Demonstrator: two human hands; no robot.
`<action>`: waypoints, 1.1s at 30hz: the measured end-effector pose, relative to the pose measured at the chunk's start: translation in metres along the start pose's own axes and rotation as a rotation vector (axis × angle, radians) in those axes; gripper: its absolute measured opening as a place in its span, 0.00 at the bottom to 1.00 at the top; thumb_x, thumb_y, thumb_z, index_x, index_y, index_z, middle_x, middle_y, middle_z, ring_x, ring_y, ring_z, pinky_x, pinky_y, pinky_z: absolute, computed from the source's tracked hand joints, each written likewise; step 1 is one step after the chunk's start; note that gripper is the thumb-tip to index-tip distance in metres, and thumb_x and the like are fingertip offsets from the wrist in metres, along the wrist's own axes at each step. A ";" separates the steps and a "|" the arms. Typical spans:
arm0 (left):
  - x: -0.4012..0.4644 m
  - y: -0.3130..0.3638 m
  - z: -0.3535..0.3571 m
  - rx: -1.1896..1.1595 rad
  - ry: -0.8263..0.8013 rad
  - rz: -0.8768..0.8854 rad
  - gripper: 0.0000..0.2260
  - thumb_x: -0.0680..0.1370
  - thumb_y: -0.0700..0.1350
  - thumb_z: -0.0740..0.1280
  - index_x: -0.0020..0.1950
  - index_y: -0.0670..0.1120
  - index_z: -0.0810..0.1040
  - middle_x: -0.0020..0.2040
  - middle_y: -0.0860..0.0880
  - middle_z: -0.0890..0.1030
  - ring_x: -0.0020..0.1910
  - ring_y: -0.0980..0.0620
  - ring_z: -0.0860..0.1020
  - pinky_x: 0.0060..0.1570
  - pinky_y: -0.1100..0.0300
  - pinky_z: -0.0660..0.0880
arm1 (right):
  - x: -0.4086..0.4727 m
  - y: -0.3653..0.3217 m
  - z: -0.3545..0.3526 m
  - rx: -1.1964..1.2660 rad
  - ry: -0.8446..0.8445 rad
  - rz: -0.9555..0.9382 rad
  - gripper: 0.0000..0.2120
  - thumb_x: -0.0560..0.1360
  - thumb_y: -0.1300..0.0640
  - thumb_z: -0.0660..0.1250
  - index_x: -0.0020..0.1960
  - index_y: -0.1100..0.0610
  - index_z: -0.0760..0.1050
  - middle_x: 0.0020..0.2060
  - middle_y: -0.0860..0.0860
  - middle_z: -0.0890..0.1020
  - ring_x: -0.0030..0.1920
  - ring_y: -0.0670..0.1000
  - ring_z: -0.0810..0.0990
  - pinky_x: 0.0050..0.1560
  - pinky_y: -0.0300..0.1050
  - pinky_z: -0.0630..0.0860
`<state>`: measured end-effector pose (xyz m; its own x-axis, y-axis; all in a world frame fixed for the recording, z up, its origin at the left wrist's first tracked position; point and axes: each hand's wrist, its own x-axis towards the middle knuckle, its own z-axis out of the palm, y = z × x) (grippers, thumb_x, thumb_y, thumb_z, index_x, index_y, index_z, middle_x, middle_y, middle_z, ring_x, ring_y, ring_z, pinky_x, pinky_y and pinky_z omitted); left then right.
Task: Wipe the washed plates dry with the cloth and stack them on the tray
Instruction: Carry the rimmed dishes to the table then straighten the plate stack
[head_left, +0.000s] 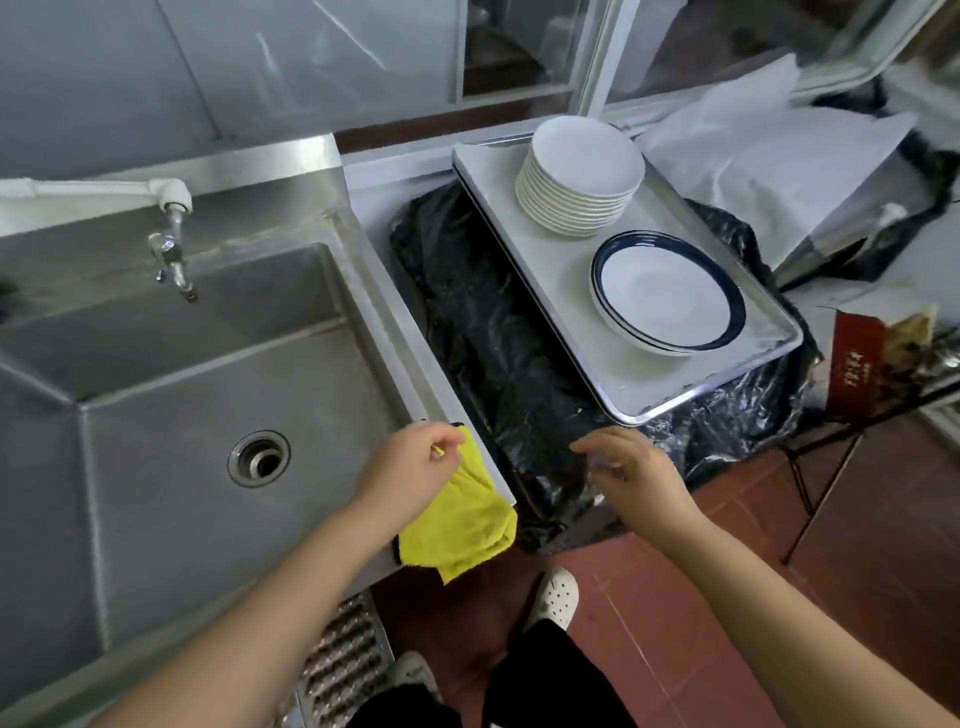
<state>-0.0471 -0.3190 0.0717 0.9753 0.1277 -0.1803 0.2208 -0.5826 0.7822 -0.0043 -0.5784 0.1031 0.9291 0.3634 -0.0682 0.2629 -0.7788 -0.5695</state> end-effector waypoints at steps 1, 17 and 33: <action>0.007 0.015 0.002 -0.014 0.011 0.031 0.07 0.76 0.44 0.67 0.51 0.54 0.82 0.45 0.59 0.79 0.44 0.60 0.78 0.46 0.60 0.75 | 0.003 0.007 -0.013 0.037 0.044 0.032 0.18 0.71 0.72 0.64 0.53 0.53 0.81 0.50 0.46 0.79 0.48 0.47 0.76 0.48 0.39 0.71; 0.197 0.185 0.142 0.112 0.123 -0.177 0.04 0.78 0.51 0.63 0.44 0.53 0.74 0.43 0.57 0.78 0.40 0.53 0.77 0.40 0.56 0.75 | 0.144 0.212 -0.158 0.195 0.275 0.376 0.14 0.77 0.63 0.62 0.61 0.55 0.77 0.49 0.49 0.79 0.42 0.47 0.77 0.43 0.47 0.75; 0.270 0.186 0.176 0.476 0.238 -0.392 0.15 0.81 0.56 0.56 0.37 0.49 0.66 0.34 0.53 0.72 0.30 0.55 0.70 0.26 0.59 0.60 | 0.245 0.268 -0.153 0.079 0.164 0.466 0.10 0.77 0.51 0.64 0.56 0.53 0.71 0.35 0.47 0.78 0.35 0.51 0.78 0.37 0.48 0.76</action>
<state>0.2568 -0.5342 0.0638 0.8094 0.5450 -0.2187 0.5870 -0.7407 0.3267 0.3333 -0.7765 0.0594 0.9734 -0.1044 -0.2040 -0.2048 -0.7959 -0.5698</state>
